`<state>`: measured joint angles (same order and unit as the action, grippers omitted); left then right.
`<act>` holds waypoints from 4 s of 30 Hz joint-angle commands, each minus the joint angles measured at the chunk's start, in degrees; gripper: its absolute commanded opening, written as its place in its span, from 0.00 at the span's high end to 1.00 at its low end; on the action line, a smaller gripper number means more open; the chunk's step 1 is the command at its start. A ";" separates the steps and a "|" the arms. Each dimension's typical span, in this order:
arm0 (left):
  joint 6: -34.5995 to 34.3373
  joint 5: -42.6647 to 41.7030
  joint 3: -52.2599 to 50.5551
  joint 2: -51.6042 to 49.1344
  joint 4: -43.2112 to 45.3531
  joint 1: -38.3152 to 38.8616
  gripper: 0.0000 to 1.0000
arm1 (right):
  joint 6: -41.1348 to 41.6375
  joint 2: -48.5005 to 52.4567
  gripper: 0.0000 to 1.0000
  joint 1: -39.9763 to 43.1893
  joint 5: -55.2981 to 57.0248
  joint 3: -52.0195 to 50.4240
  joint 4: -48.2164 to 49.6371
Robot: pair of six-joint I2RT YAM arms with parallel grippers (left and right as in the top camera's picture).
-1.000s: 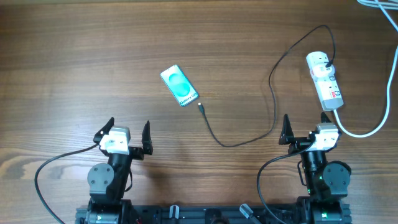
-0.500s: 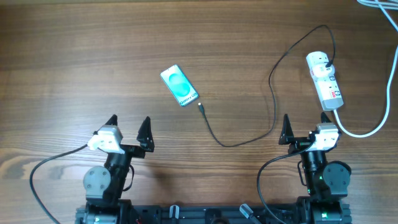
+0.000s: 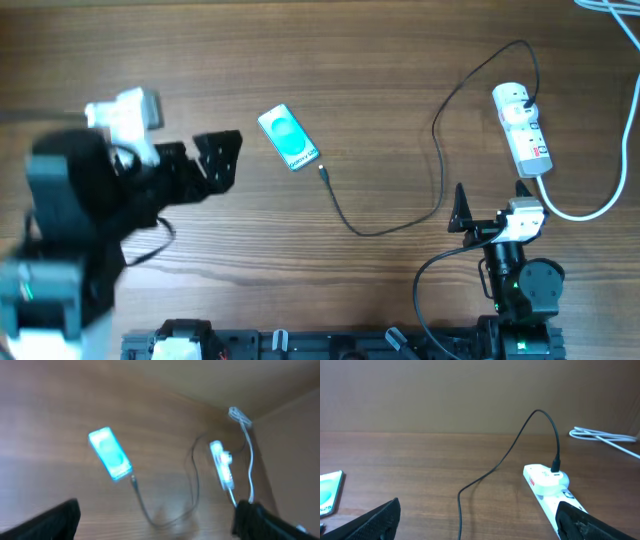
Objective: Plug charger to phone and switch on socket
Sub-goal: 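Move the left gripper forward over the blue phone, then lower the left gripper and grasp the phone's top edge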
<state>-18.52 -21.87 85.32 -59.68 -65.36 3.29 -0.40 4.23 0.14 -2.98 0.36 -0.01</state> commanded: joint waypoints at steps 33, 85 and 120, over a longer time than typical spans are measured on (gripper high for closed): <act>-22.49 20.70 19.69 -59.45 -4.50 18.95 0.00 | -0.98 0.13 0.00 -0.28 -0.87 -0.07 0.11; -22.27 30.08 5.75 -67.63 15.72 18.95 0.27 | -0.96 0.13 0.00 -0.28 -0.87 -0.07 0.11; -19.19 20.59 5.75 -67.63 7.54 15.98 0.00 | -0.98 0.13 0.00 -0.28 -0.87 -0.07 0.11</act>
<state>-38.26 -1.30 92.40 -125.69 -58.72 21.34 -0.58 4.23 0.14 -2.98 0.36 -0.03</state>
